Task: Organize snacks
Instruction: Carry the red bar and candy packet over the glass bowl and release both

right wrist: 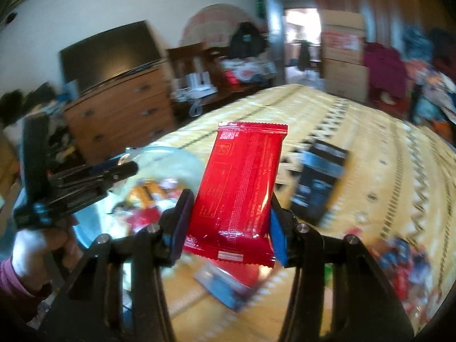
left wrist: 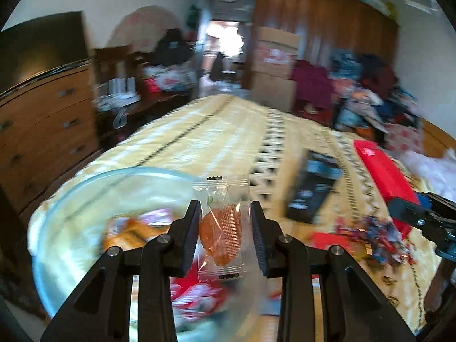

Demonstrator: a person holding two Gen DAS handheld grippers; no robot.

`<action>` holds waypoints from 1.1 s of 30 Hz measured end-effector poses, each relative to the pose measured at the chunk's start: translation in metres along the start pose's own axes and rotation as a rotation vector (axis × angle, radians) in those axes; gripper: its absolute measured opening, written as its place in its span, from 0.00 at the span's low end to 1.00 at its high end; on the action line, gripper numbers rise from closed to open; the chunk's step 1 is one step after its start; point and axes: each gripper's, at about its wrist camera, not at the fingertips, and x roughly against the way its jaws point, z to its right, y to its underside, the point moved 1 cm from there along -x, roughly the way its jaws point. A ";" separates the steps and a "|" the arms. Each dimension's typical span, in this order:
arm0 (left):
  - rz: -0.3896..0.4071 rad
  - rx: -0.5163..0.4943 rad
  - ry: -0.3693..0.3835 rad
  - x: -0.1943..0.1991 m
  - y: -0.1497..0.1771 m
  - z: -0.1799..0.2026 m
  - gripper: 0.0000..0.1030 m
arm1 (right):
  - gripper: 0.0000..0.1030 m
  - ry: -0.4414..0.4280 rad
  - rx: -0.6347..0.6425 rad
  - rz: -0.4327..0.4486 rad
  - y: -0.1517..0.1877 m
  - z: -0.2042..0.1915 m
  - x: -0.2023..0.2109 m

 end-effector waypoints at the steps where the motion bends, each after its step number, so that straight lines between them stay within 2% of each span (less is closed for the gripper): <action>1: -0.003 0.012 -0.028 0.000 0.001 -0.013 0.34 | 0.49 -0.028 0.013 -0.012 -0.004 -0.013 -0.011; 4: -0.040 0.048 -0.087 -0.008 0.007 -0.050 0.34 | 0.49 -0.089 0.041 -0.051 -0.009 -0.040 -0.038; 9: -0.075 0.077 -0.123 -0.018 0.021 -0.077 0.34 | 0.49 -0.143 0.070 -0.113 -0.011 -0.075 -0.072; 17: -0.097 0.093 -0.120 -0.027 0.031 -0.085 0.34 | 0.49 -0.147 0.086 -0.158 -0.007 -0.090 -0.087; 33: -0.107 0.099 -0.117 -0.031 0.032 -0.092 0.34 | 0.49 -0.150 0.085 -0.171 -0.010 -0.106 -0.100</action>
